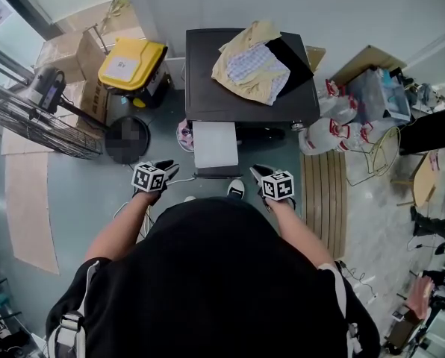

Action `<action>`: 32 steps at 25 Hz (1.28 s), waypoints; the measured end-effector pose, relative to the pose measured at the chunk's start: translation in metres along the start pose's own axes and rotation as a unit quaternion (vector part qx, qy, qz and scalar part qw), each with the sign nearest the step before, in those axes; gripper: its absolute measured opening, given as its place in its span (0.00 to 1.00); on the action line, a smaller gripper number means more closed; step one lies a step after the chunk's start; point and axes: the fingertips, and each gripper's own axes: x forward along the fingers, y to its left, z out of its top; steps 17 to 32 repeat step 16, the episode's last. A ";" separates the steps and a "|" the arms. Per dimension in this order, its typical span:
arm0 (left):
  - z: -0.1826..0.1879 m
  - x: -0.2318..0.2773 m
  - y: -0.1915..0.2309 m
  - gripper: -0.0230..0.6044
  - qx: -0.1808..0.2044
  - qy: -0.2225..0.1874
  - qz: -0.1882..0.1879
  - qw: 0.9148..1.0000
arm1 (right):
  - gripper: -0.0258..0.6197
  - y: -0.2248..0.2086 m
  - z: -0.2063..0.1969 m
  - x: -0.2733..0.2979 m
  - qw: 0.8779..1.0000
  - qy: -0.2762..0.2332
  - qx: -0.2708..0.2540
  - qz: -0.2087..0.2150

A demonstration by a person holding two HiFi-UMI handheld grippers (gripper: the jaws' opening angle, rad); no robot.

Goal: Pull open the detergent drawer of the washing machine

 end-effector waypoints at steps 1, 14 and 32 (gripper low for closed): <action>0.003 -0.002 0.002 0.24 -0.001 -0.006 0.001 1.000 | 0.12 0.001 0.004 -0.001 1.000 -0.005 0.000 -0.001; 0.030 -0.018 0.004 0.23 0.007 -0.044 0.000 0.999 | 0.12 0.025 0.045 -0.012 0.998 -0.054 -0.014 0.007; 0.033 -0.019 0.001 0.22 0.010 -0.047 -0.004 0.999 | 0.12 0.028 0.046 -0.017 0.998 -0.059 -0.011 0.008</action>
